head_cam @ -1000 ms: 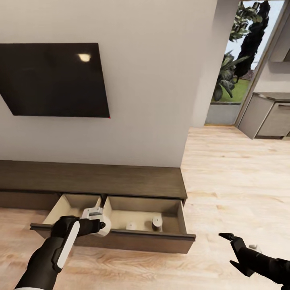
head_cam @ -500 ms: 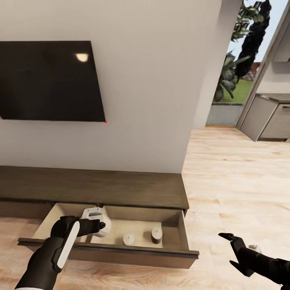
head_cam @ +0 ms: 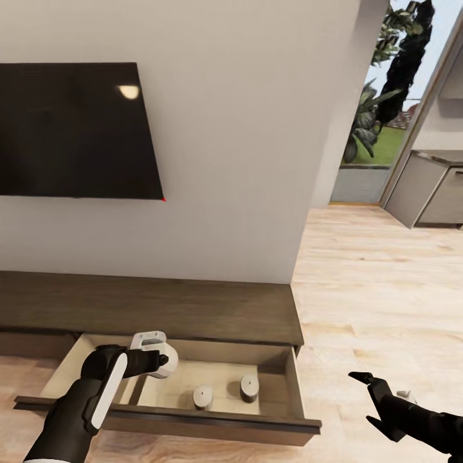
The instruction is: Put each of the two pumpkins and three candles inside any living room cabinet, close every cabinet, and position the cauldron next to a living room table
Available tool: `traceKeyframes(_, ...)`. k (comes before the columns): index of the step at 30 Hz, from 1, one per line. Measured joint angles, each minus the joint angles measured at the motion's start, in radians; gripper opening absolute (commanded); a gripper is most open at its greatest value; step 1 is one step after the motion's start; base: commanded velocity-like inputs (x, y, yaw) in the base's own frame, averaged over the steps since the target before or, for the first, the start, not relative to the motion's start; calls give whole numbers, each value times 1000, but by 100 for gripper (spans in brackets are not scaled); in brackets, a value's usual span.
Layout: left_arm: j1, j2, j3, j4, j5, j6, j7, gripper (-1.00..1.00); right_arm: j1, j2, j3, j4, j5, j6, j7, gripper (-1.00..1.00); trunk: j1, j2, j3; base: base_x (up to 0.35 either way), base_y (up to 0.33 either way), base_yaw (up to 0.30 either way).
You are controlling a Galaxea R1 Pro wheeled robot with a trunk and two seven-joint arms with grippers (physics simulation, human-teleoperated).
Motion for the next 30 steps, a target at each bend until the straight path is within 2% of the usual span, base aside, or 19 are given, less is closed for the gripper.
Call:
traceKeyframes(7,0,0,-1,3,1,-2,0,-100,0,1,2,0,1,0,0,100,0,0,0,153,-49,0)
traceKeyframes(16,0,-2,-2,11,1,-4,1,-100,0,1,2,0,1,0,0,100,0,0,0,17,-2,0)
traceKeyframes(21,0,-3,-2,23,0,-5,6,-100,0,0,4,-1,-1,0,1,100,19,-35,-16,0,0,0)
traceKeyframes(25,-2,-4,-2,58,-10,-8,55,-100,0,-4,6,-5,-1,4,1,100,34,-63,-28,0,0,0)
traceKeyframes(27,-2,-13,-2,73,0,-9,83,-100,0,-7,7,-7,-1,7,1,100,42,-77,-34,0,0,0)
traceKeyframes(30,-3,-47,-2,90,4,-12,110,-100,0,-11,8,-8,4,9,2,100,54,-98,-44,0,0,0)
